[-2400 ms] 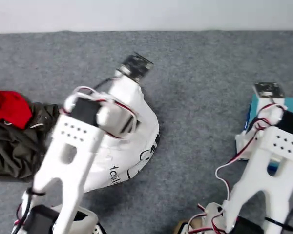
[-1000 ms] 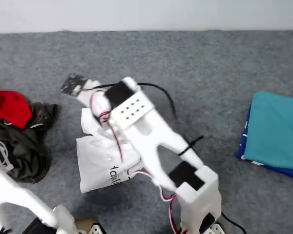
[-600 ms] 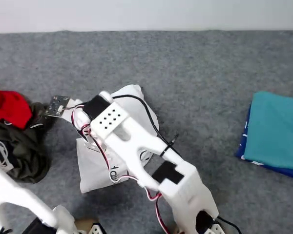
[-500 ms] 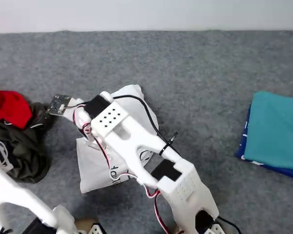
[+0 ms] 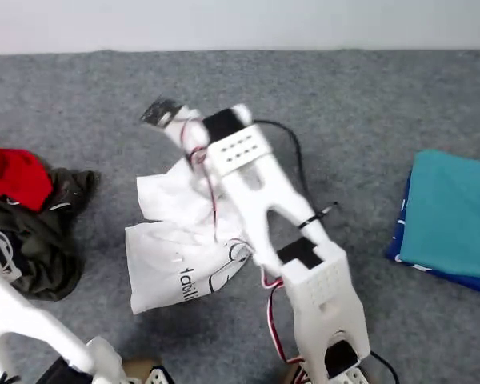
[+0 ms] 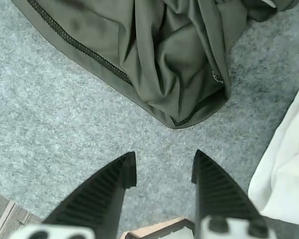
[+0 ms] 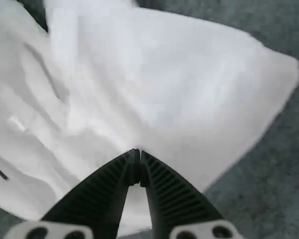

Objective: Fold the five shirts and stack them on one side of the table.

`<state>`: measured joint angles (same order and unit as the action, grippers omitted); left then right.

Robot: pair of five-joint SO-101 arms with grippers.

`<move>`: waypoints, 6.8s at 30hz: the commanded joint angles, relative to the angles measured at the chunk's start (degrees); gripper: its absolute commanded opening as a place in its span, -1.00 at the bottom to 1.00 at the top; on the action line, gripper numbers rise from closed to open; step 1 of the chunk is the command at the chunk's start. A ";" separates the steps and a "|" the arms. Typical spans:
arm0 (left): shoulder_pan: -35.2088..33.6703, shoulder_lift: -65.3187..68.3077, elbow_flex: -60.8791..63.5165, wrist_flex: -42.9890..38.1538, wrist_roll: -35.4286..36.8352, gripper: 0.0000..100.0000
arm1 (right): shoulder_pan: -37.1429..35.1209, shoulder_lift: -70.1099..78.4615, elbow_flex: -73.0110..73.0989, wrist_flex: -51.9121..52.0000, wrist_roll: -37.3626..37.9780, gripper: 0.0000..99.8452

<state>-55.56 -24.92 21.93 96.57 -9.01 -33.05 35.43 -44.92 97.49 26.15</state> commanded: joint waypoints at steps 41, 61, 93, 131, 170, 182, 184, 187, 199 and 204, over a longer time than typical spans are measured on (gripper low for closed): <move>0.09 -1.85 -0.22 -0.70 -0.53 -0.63 | 32.04 4.53 -7.03 5.32 5.54 -0.98; 0.09 -1.85 -0.13 -0.97 -0.53 -0.63 | -2.07 -3.03 -7.03 1.71 -8.70 -0.53; 0.53 -1.93 -0.48 -0.70 -0.44 -0.63 | 6.46 4.79 -15.03 -11.12 -2.81 -0.98; 58.81 25.41 -8.84 -19.52 -2.20 -0.55 | 32.84 -9.89 -11.25 5.32 3.96 -0.98; 68.31 59.96 -36.44 -8.97 -2.11 -0.98 | 33.10 -9.10 -12.13 5.32 4.31 -0.98; 62.07 41.67 -49.71 3.43 -2.02 -0.99 | 38.46 -18.07 -12.66 5.23 4.40 -0.98; 60.40 37.19 -50.95 3.87 -2.02 -0.99 | 39.96 -19.91 -12.66 5.23 4.31 -0.98; 58.29 29.27 -51.03 3.78 -2.02 -0.99 | 42.15 -22.73 -12.66 5.23 4.31 -0.98; 47.56 4.48 -51.03 -1.49 -2.02 -0.99 | 44.70 -41.27 -12.66 -5.49 3.96 -0.98; 47.12 -1.76 -50.77 -3.25 -2.37 -0.99 | 44.53 -46.90 -12.66 -8.31 3.96 -0.98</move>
<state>-7.21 -22.64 -26.77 95.34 -11.03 10.55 -6.86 -56.00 91.43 29.76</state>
